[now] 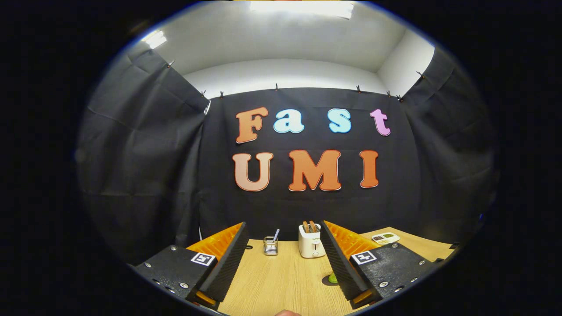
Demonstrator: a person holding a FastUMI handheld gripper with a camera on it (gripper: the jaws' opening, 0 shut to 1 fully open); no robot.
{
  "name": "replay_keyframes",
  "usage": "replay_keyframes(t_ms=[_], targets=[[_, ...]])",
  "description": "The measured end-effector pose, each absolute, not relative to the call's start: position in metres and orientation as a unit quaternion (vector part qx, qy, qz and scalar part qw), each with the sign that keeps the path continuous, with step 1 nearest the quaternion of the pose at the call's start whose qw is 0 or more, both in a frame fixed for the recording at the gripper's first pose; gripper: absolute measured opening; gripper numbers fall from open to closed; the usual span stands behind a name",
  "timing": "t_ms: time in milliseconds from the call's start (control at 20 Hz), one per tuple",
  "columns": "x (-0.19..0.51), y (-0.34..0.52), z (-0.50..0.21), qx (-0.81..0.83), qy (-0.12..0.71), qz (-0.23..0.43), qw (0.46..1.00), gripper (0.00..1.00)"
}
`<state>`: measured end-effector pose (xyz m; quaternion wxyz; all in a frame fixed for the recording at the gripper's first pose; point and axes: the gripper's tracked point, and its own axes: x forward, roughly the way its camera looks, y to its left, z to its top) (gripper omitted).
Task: Take the bottle from table, then pour the juice into the cup, finally place the bottle on the coaster
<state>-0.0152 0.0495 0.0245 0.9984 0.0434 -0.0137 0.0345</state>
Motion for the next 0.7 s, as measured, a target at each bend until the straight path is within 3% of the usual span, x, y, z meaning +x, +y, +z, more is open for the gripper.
replay_keyframes(t_ms=[700], targets=[[-0.014,0.0588,0.0213,0.063,-0.01,0.062,0.996,0.97]])
